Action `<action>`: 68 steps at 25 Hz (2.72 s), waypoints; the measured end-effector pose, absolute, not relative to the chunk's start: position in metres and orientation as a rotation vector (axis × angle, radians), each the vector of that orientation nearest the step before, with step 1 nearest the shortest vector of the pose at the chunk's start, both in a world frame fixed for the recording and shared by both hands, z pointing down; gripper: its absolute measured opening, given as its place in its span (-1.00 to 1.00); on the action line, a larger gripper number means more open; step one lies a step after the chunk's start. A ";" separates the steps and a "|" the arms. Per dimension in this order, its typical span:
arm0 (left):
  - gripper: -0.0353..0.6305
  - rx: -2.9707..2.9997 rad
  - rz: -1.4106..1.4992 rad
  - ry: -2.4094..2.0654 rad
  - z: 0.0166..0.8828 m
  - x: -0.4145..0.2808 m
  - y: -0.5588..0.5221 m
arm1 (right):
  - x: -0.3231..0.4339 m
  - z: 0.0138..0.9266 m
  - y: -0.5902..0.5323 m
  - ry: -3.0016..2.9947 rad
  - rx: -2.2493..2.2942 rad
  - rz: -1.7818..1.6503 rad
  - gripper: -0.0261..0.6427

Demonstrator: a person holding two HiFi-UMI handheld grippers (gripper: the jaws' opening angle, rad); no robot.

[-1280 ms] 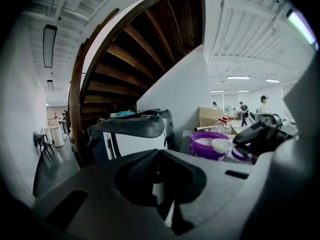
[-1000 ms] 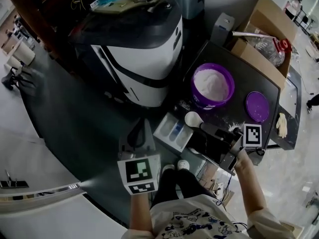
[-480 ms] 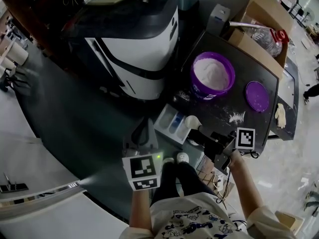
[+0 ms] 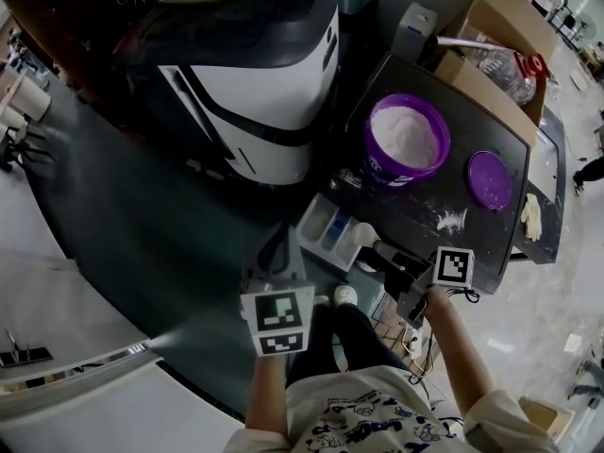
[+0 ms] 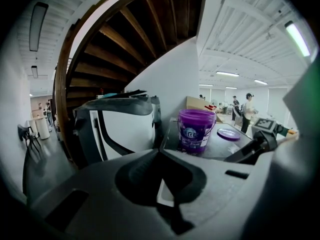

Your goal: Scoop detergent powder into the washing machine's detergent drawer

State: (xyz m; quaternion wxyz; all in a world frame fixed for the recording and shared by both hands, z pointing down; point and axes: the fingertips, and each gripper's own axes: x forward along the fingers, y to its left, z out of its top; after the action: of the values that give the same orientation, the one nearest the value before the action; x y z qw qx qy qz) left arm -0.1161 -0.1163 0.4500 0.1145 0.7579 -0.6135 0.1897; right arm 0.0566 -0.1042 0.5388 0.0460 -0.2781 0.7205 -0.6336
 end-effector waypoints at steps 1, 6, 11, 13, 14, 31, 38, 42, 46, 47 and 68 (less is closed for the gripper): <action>-0.88 2.223 0.559 -1.796 0.451 -0.116 -0.117 | 0.057 0.542 -0.104 2.203 -0.866 -1.935 -0.86; -0.88 2.221 0.571 -1.780 0.458 -0.117 -0.119 | 0.056 0.559 -0.101 2.227 -0.981 -1.950 -0.86; -0.88 2.221 0.581 -1.765 0.465 -0.115 -0.120 | 0.049 0.568 -0.100 2.303 -1.007 -1.915 -0.86; -0.88 2.220 0.584 -1.759 0.468 -0.114 -0.121 | 0.049 0.573 -0.099 2.360 -1.049 -1.894 -0.86; -0.88 2.219 0.585 -1.756 0.469 -0.114 -0.121 | 0.049 0.575 -0.098 2.391 -1.071 -1.879 -0.86; -0.88 2.201 0.573 -1.751 0.475 -0.113 -0.126 | 0.045 0.589 -0.106 2.975 -1.443 -1.327 -0.86; -0.88 2.199 0.567 -1.756 0.474 -0.114 -0.127 | 0.039 0.595 -0.107 3.213 -1.536 -1.027 -0.86; -0.88 2.191 0.567 -1.761 0.475 -0.116 -0.127 | 0.036 0.596 -0.106 3.336 -1.571 -0.822 -0.86; -0.88 2.184 0.565 -1.764 0.476 -0.118 -0.127 | 0.032 0.595 -0.106 3.442 -1.607 -0.577 -0.86; -0.88 2.183 0.564 -1.764 0.476 -0.118 -0.127 | 0.031 0.595 -0.106 3.474 -1.618 -0.498 -0.86; -0.88 2.178 0.562 -1.761 0.479 -0.123 -0.126 | 0.023 0.604 -0.109 3.736 -1.699 0.810 -0.86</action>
State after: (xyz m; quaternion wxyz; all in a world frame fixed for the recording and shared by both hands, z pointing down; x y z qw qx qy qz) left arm -0.1229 -0.1261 0.4790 0.1418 0.7546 -0.6103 0.1949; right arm 0.0234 -0.1090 0.6041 -0.4977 -0.3523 0.7746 0.1678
